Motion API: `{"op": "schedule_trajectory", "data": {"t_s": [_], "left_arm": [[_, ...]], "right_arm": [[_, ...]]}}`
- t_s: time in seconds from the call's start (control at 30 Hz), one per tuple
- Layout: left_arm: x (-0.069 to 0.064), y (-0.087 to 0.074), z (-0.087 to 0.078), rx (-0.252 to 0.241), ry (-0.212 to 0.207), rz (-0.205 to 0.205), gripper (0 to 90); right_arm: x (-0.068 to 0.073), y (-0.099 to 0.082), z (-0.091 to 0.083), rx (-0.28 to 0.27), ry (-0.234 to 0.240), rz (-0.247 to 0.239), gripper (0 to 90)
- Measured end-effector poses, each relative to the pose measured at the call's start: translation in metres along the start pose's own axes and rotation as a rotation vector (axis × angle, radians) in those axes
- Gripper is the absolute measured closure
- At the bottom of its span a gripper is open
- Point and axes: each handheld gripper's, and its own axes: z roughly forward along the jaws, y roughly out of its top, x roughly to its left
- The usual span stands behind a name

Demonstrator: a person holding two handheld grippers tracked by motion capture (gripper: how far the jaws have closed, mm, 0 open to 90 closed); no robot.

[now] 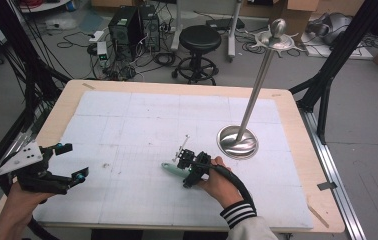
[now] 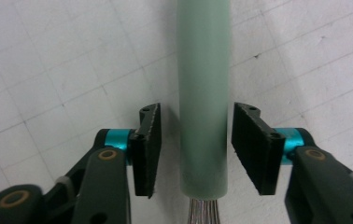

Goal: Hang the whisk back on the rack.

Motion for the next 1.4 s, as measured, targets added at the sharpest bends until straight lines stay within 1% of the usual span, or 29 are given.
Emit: {"op": "schedule_trajectory", "data": {"t_s": [0.07,0.1,0.13,0.17,0.2,0.23,0.3,0.33,0.4,0.53,0.6,0.77,0.8,0.83,0.87,0.97,1.03,1.07,1.1,1.13,1.17,1.2,1.23,1.33,1.37,1.4], "left_arm": [[0.000,0.000,0.000,0.002,0.000,0.001,1.7],[0.000,0.000,0.000,0.002,0.001,0.000,1.7],[0.000,0.000,0.001,0.002,0.002,-0.002,1.7],[0.000,0.000,0.001,0.003,0.000,0.001,1.7],[-0.001,0.000,0.001,0.003,-0.002,0.003,1.7],[-0.001,0.000,0.001,0.003,-0.002,0.003,1.7],[-0.002,0.001,0.002,0.004,-0.006,0.005,1.7],[-0.002,0.001,0.002,0.004,-0.007,0.006,1.7],[-0.002,0.001,0.002,0.004,-0.007,0.006,1.7],[-0.002,0.000,0.002,0.005,-0.006,0.005,1.7],[-0.002,0.000,0.003,0.006,-0.006,0.004,1.7],[-0.002,0.000,0.003,0.009,-0.006,0.005,1.7],[-0.002,0.000,0.004,0.009,-0.006,0.004,1.7],[-0.002,0.000,0.004,0.009,-0.006,0.003,1.7],[-0.002,0.000,0.004,0.009,-0.006,0.003,1.7],[-0.002,0.000,0.003,0.002,-0.002,0.007,1.7],[-0.002,0.000,0.003,0.003,-0.001,0.007,1.7],[-0.002,0.000,0.003,0.003,0.000,0.005,1.7],[-0.002,0.000,0.003,0.004,0.000,0.005,1.7],[-0.002,0.000,0.003,0.004,0.000,0.005,1.7],[-0.002,0.000,0.003,0.005,0.001,0.007,1.7],[-0.002,0.000,0.003,0.004,0.003,0.009,1.7],[-0.002,0.000,0.004,0.000,0.004,0.008,1.7],[-0.002,0.000,0.004,0.001,0.002,0.010,1.7],[-0.002,0.000,0.004,0.002,0.001,0.011,1.7],[-0.002,0.000,0.004,0.002,0.000,0.010,1.7]], "right_arm": [[0.000,0.000,0.001,0.005,0.005,0.001,57.3],[0.000,0.000,0.001,0.005,0.005,0.001,57.3],[0.000,0.000,0.001,0.019,0.005,-0.006,60.1],[0.000,0.000,0.001,0.019,0.005,-0.006,60.1],[0.001,0.000,0.001,0.015,0.000,-0.011,67.8],[0.000,0.000,0.001,0.011,-0.004,-0.018,67.9],[0.000,0.000,0.001,0.017,0.001,0.007,68.5],[0.000,0.000,0.001,0.018,-0.001,-0.005,68.7],[0.001,0.001,0.001,0.024,-0.005,-0.007,68.8],[0.000,0.001,0.000,0.025,0.008,-0.015,69.0],[-0.001,0.000,0.000,0.020,0.018,-0.022,69.1],[-0.001,-0.001,-0.003,0.002,0.019,-0.027,69.2],[-0.001,-0.002,-0.004,-0.006,0.016,-0.037,69.2],[-0.001,-0.003,-0.007,-0.031,0.020,-0.050,69.2],[-0.001,-0.004,-0.009,-0.045,0.029,-0.051,69.2],[-0.003,-0.007,-0.016,-0.078,0.045,-0.066,69.2],[-0.003,-0.008,-0.019,-0.086,0.054,-0.070,69.2],[-0.003,-0.009,-0.021,-0.100,0.058,-0.084,69.2],[-0.004,-0.011,-0.027,-0.132,0.069,-0.095,69.2],[-0.004,-0.011,-0.027,-0.132,0.069,-0.095,69.2],[-0.004,-0.014,-0.034,-0.170,0.086,-0.109,69.2],[-0.004,-0.014,-0.034,-0.170,0.086,-0.109,69.2],[-0.005,-0.015,-0.036,-0.183,0.090,-0.111,69.3],[-0.008,-0.019,-0.045,-0.223,0.120,-0.126,69.3],[-0.009,-0.022,-0.048,-0.242,0.137,-0.134,69.3],[-0.010,-0.024,-0.051,-0.257,0.147,-0.133,69.3]]}}
